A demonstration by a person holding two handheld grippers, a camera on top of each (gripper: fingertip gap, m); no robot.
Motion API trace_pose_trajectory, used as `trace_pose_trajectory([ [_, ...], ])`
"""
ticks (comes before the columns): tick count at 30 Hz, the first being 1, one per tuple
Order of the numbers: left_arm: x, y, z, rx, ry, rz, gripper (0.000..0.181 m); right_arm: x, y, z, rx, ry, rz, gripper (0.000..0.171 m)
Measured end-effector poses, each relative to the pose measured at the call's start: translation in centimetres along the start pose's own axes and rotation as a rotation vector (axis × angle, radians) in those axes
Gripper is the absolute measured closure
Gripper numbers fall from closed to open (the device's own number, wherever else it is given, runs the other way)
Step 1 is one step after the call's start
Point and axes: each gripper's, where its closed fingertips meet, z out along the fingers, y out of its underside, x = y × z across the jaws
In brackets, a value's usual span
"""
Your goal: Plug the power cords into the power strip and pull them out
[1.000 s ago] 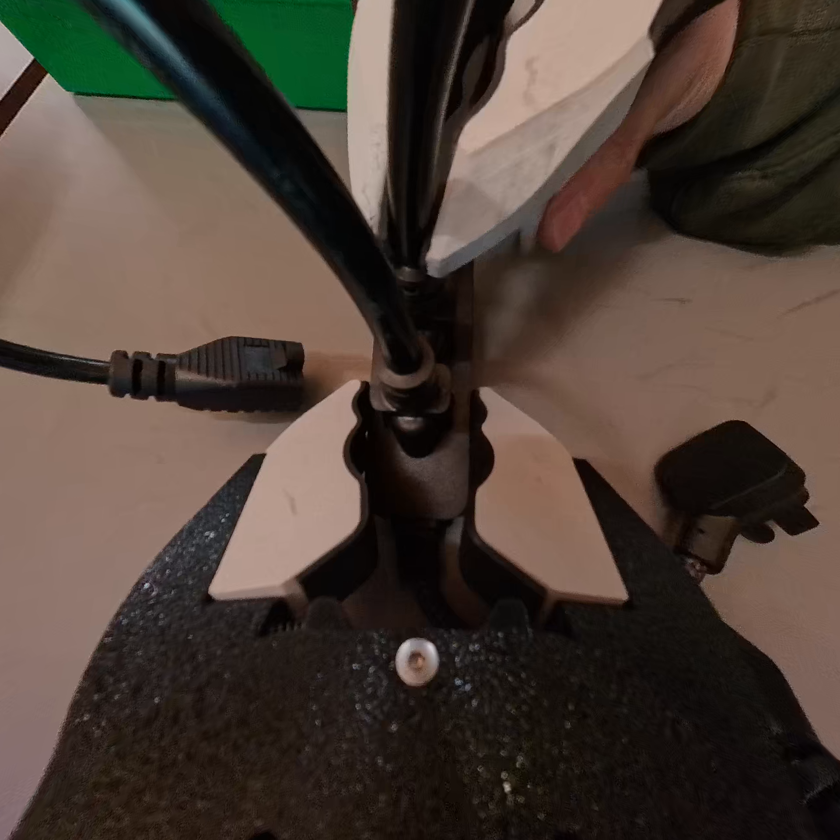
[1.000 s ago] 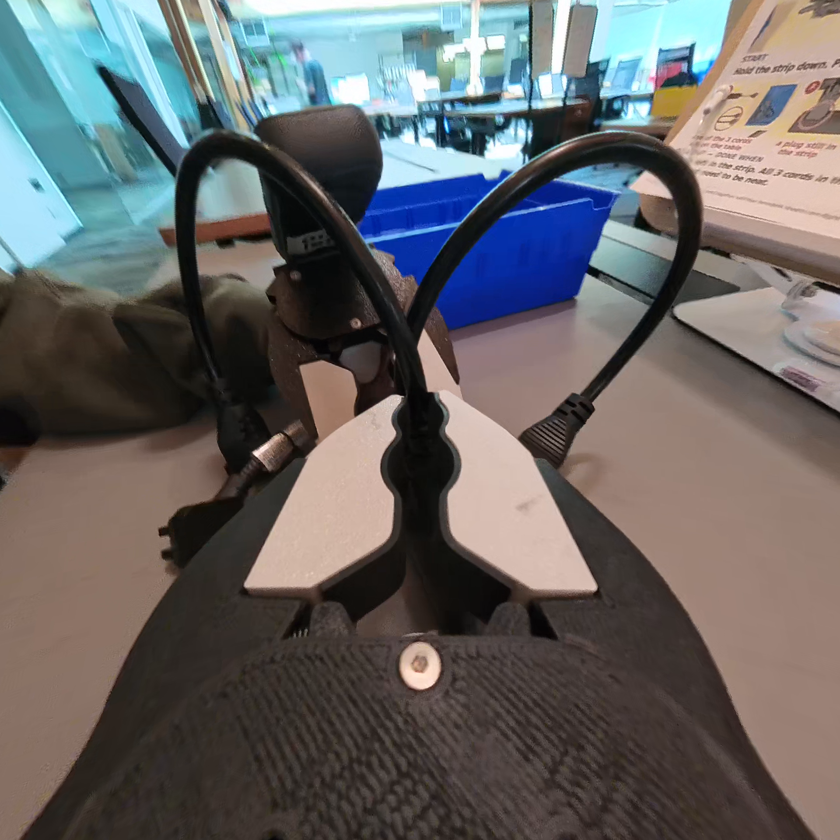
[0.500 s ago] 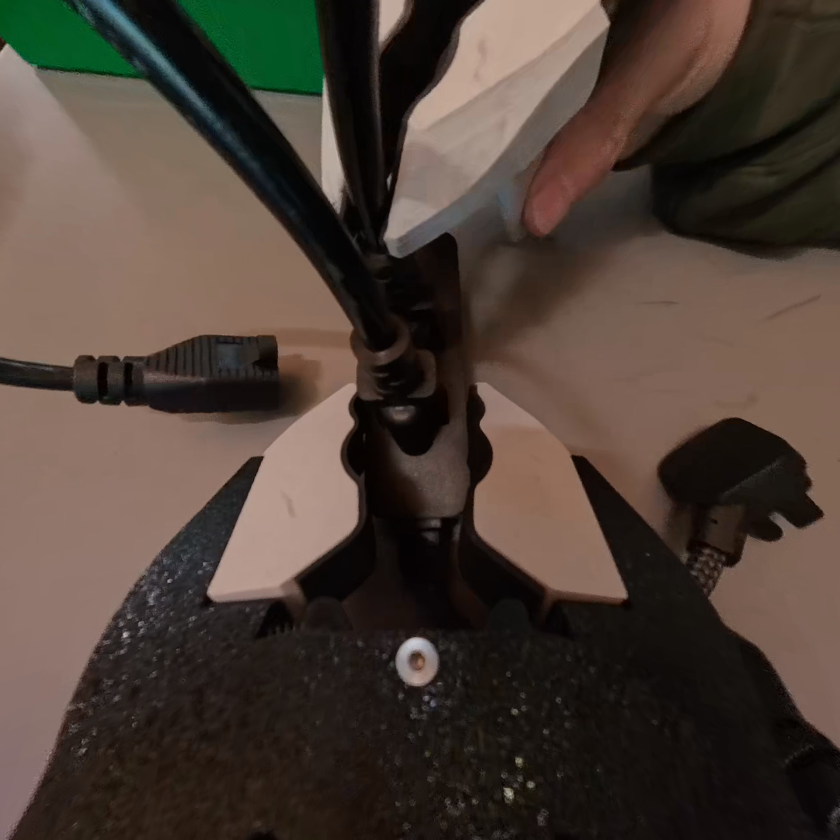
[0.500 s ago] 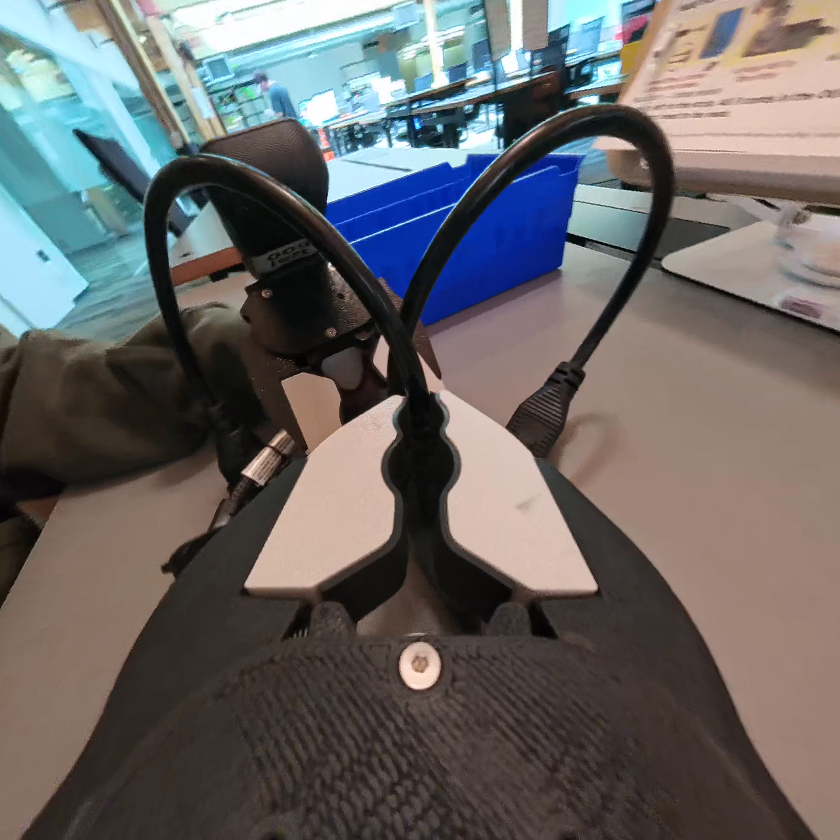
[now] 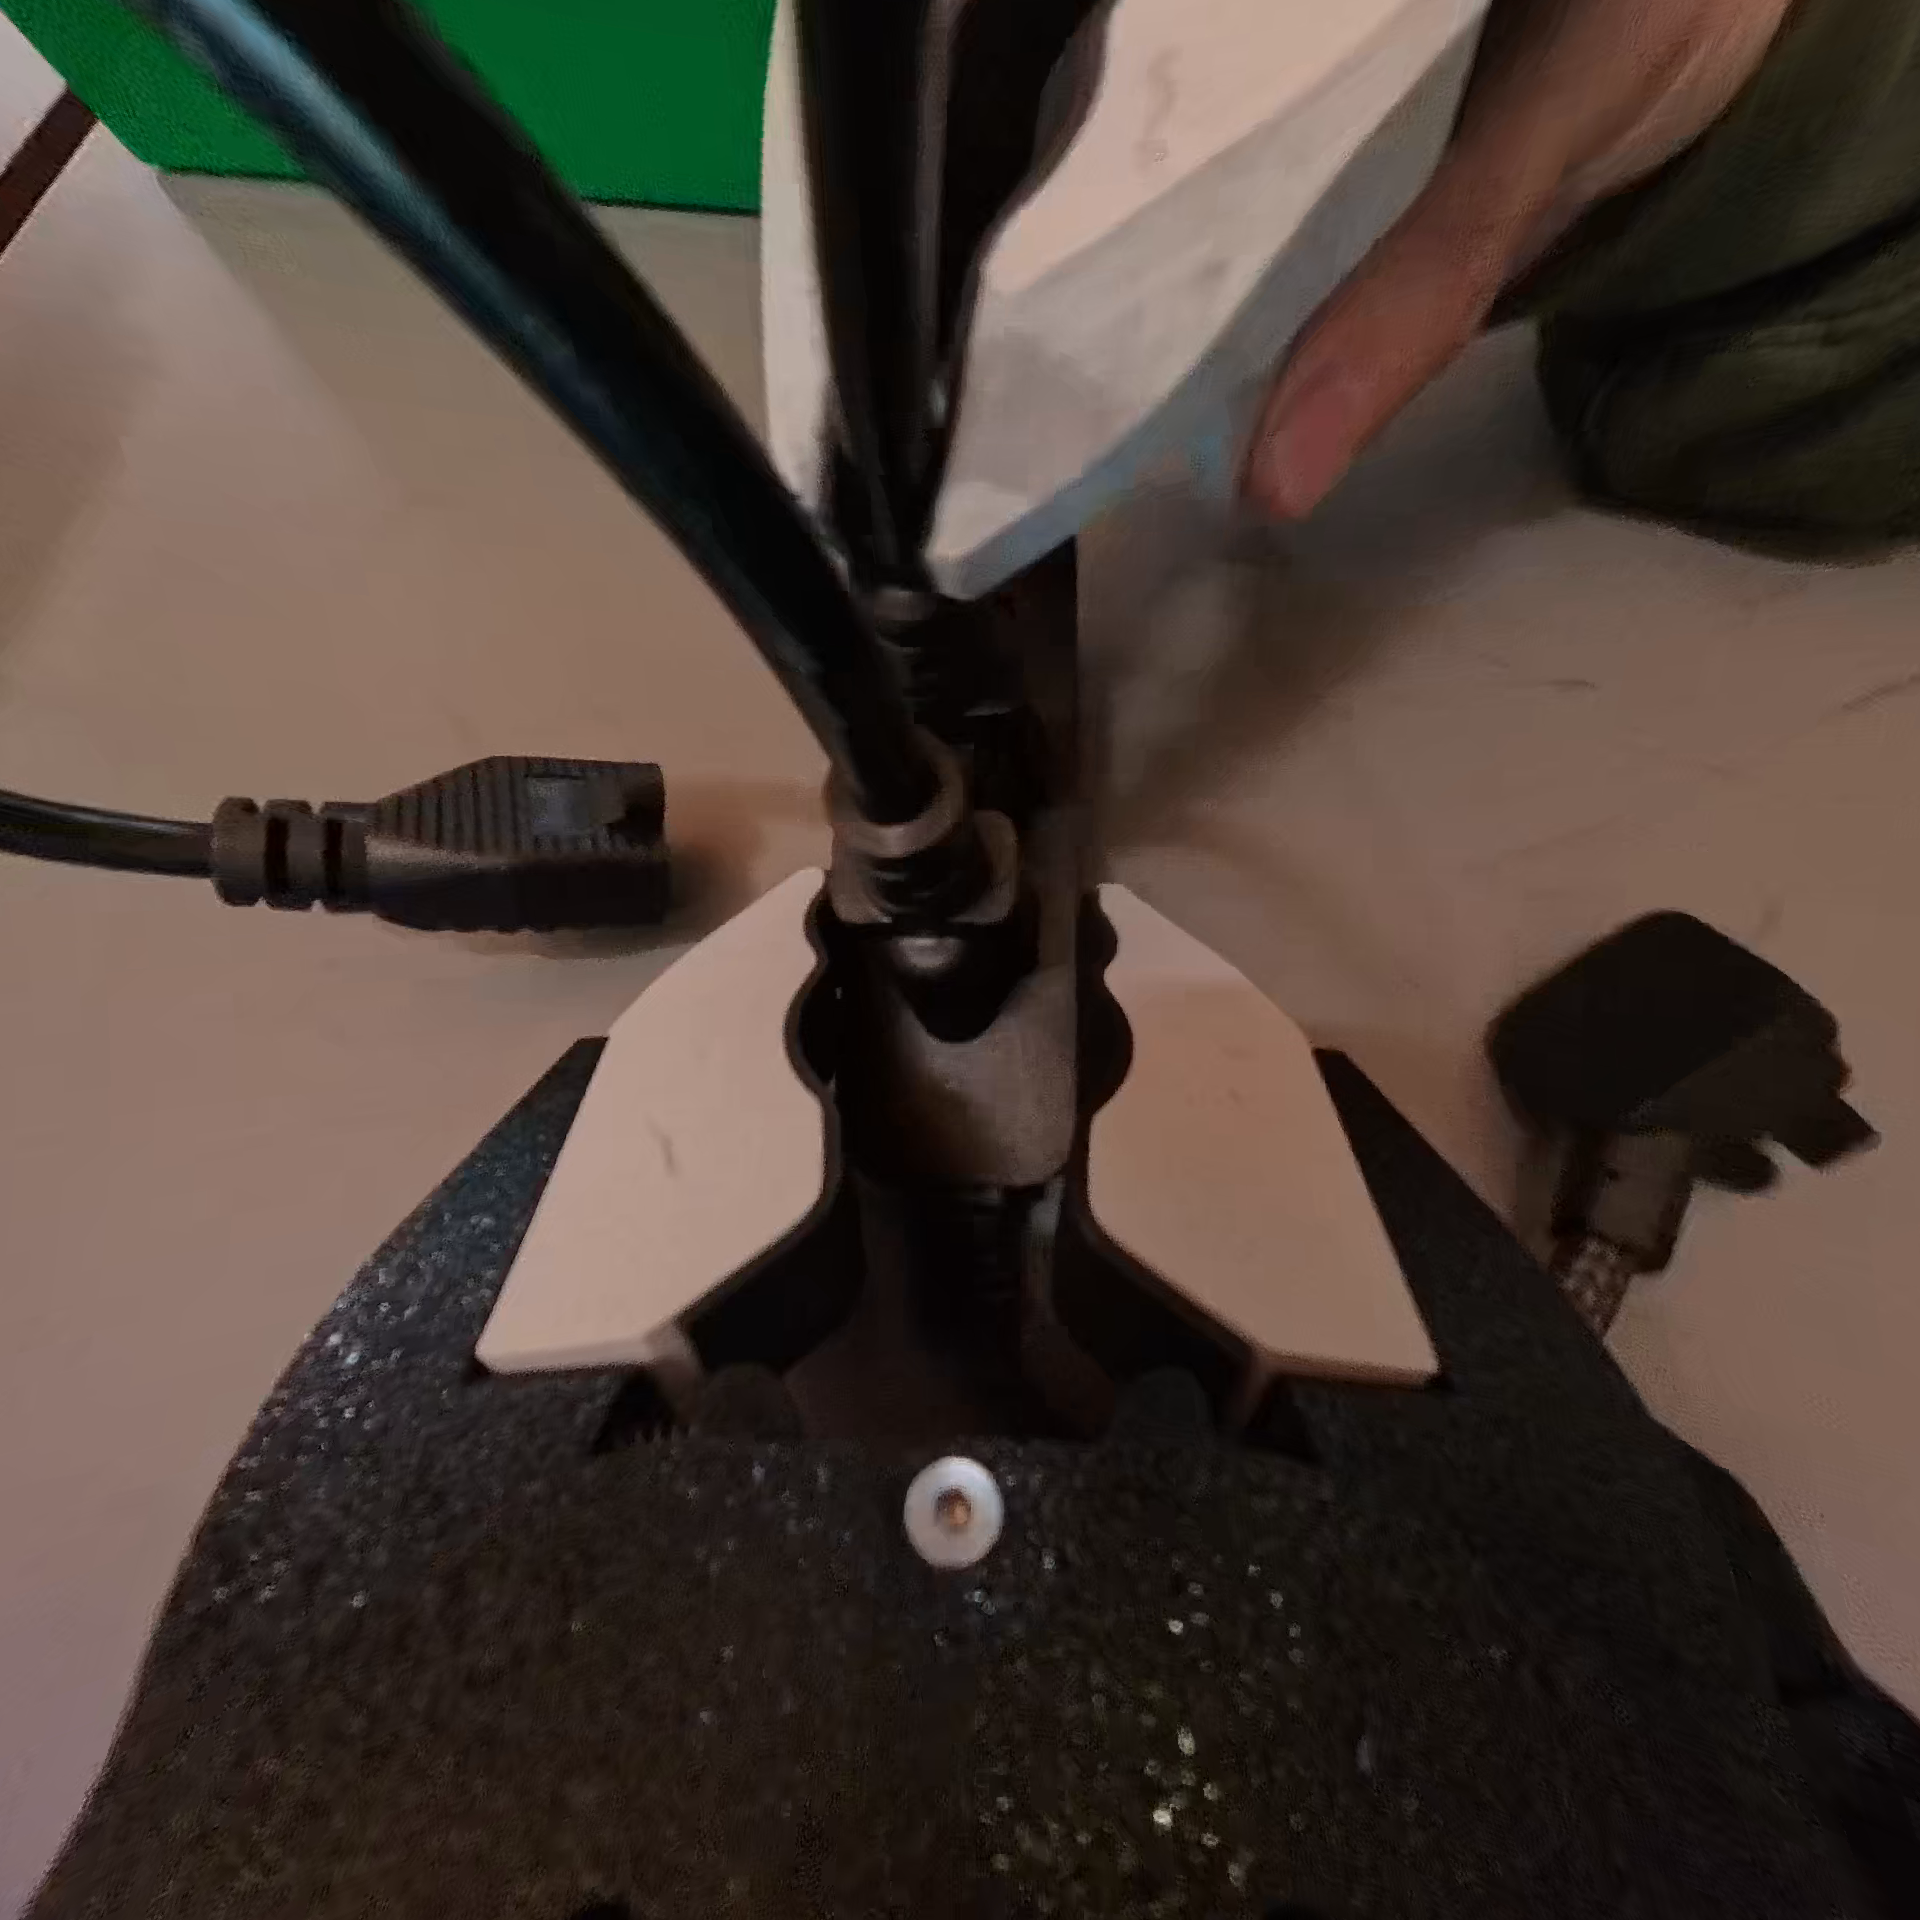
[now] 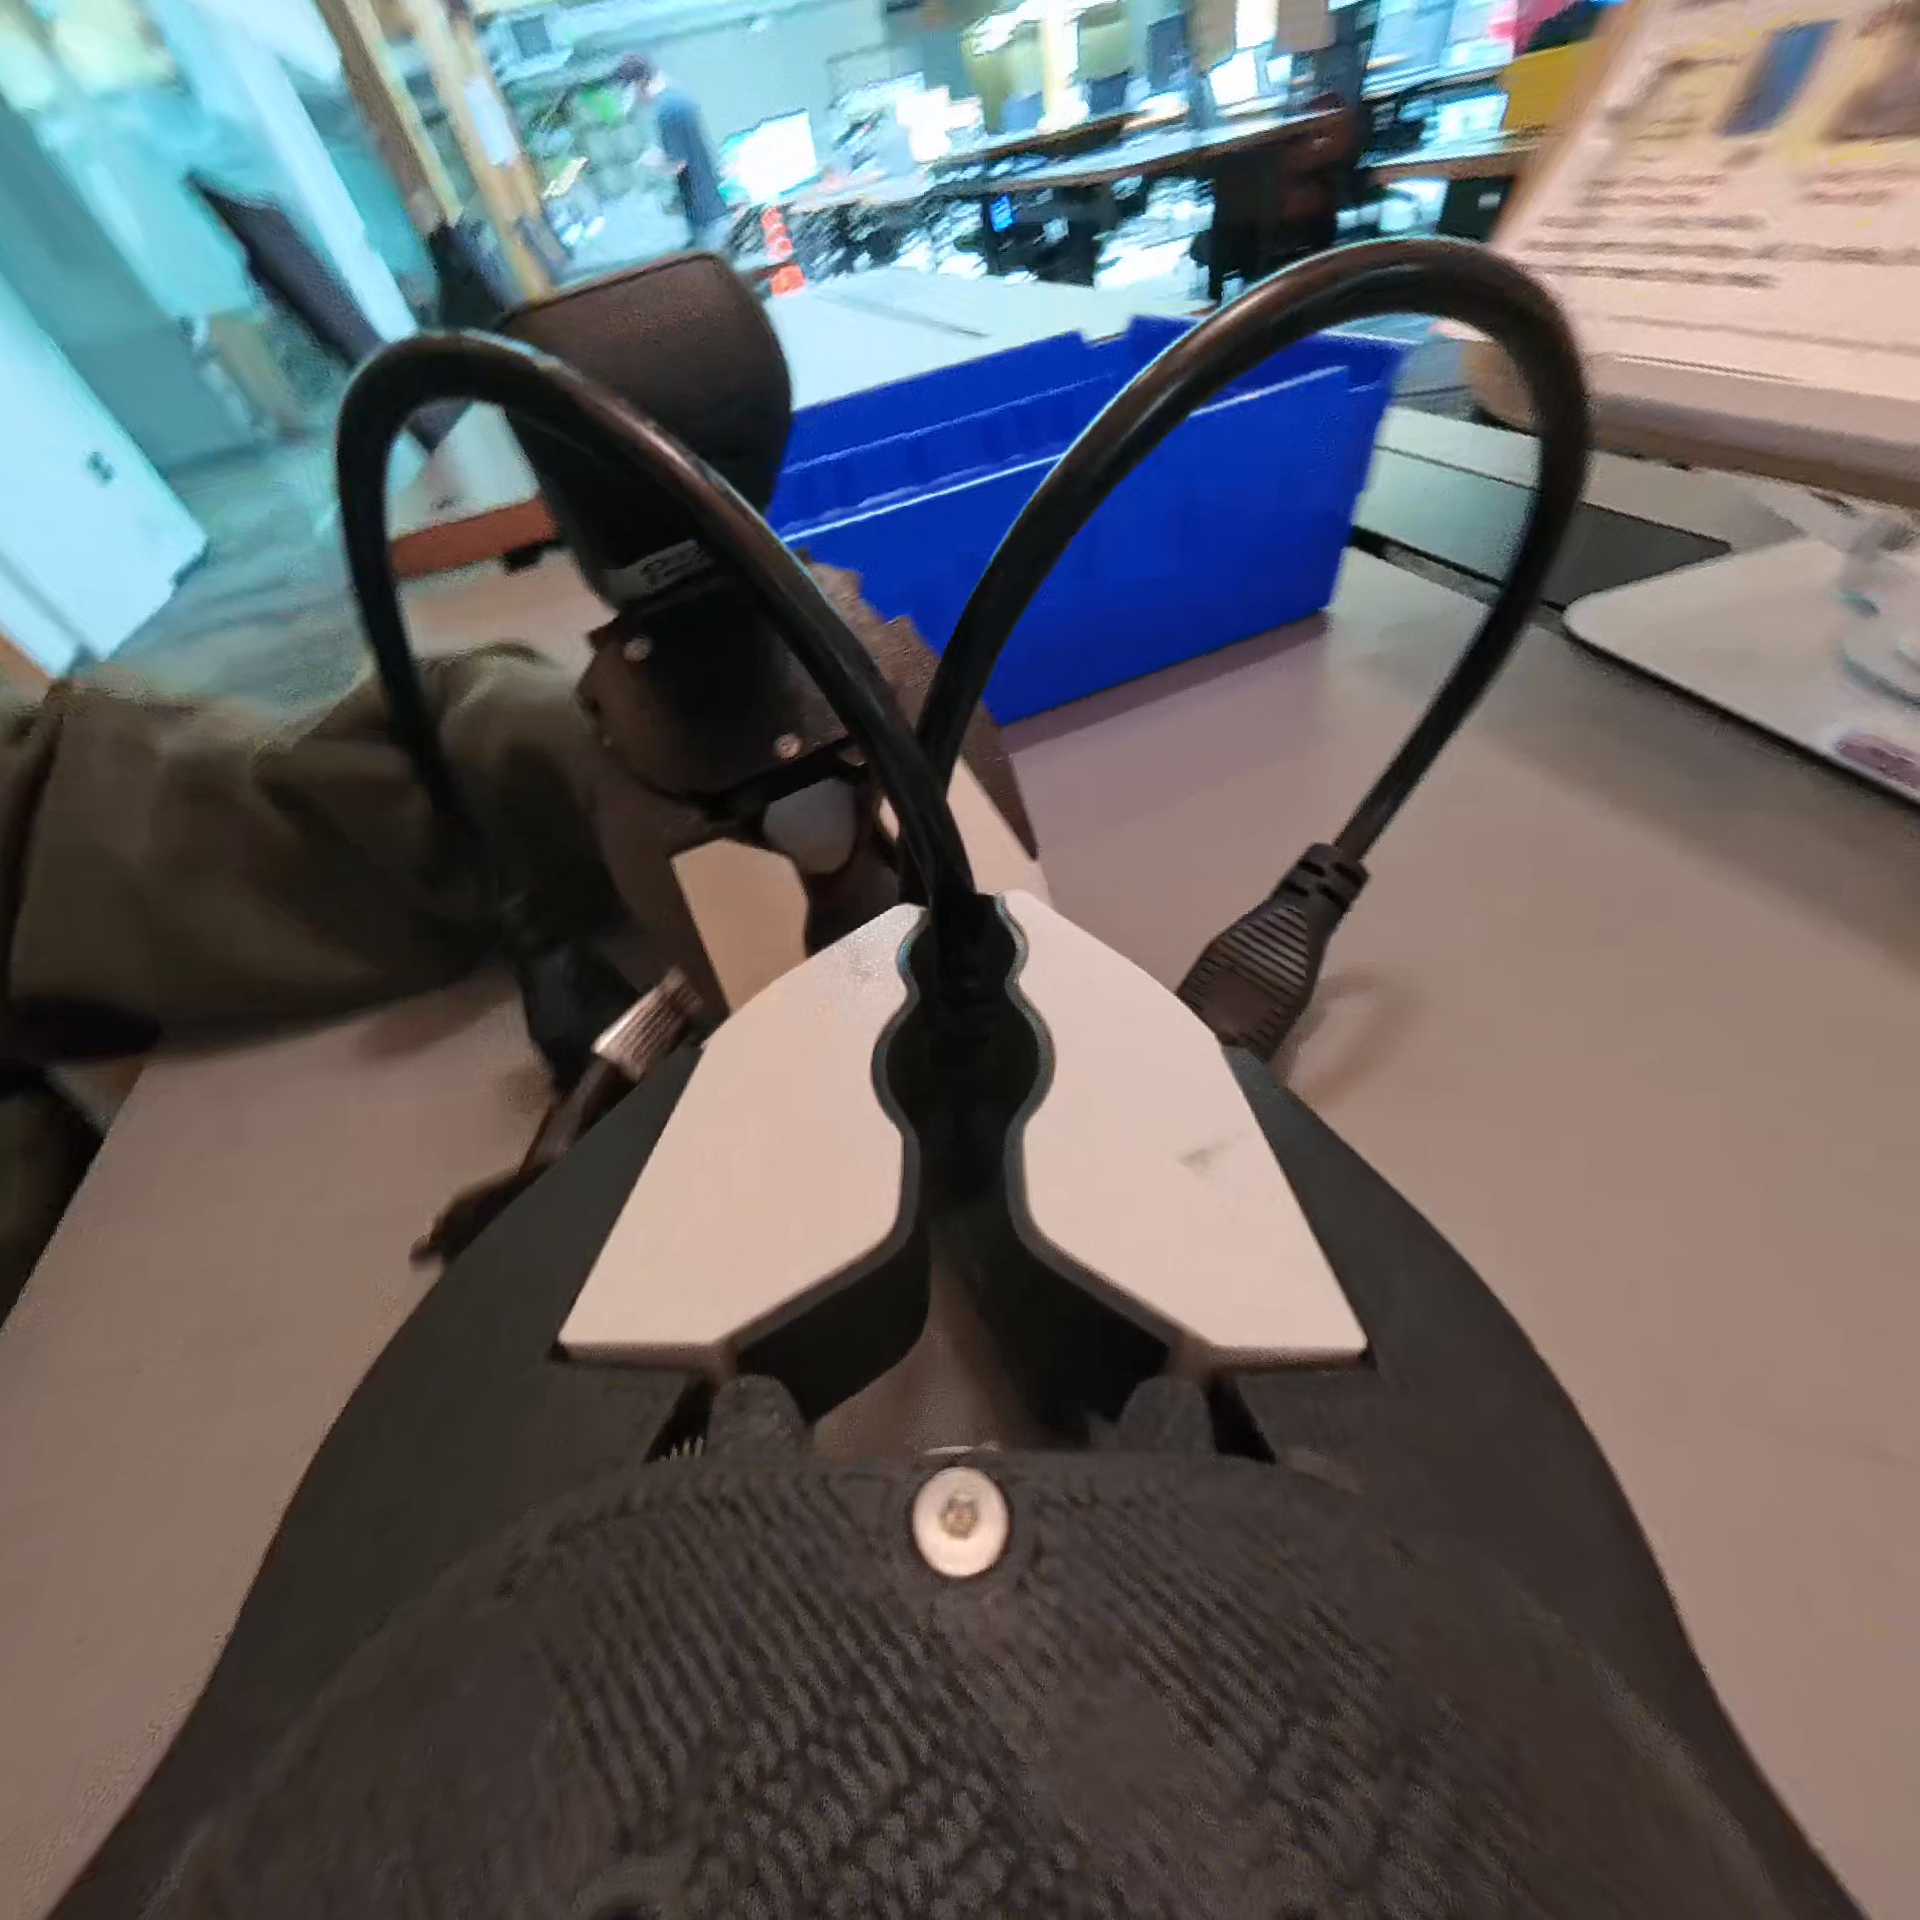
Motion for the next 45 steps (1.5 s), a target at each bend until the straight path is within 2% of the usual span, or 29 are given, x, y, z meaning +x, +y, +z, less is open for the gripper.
trace_pose_trajectory([
  [4, 0.9, -0.1, -0.1, 0.010, 0.023, 0.066, 0.138, -1.9, 0.3, -0.5, -0.060, -0.103, -0.168, 0.163],
  [10, 0.4, -0.2, -0.1, 0.013, 0.030, -0.017, 0.138, 0.5, -0.4, 0.2, 0.017, 0.024, -0.032, 0.163],
  [20, 0.9, -0.3, -0.9, 0.048, 0.069, -0.038, 0.140, -1.0, 0.2, 0.2, -0.002, -0.061, -0.051, 0.162],
  [22, 0.8, -1.3, -1.9, 0.138, 0.078, -0.069, 0.155, -0.9, 0.5, 0.2, -0.031, -0.042, -0.076, 0.162],
  [23, 0.7, -1.1, -2.0, 0.135, 0.078, -0.079, 0.156, -1.0, 0.6, 0.2, -0.033, -0.048, -0.072, 0.162],
  [29, 0.6, -0.2, -2.5, 0.004, 0.001, 0.025, 0.156, -1.3, 0.9, 0.6, -0.040, -0.049, -0.084, 0.162],
  [45, 0.7, 0.7, -2.9, -0.188, -0.012, 0.038, 0.156, -1.5, 0.8, 0.7, -0.018, -0.059, -0.083, 0.162],
])
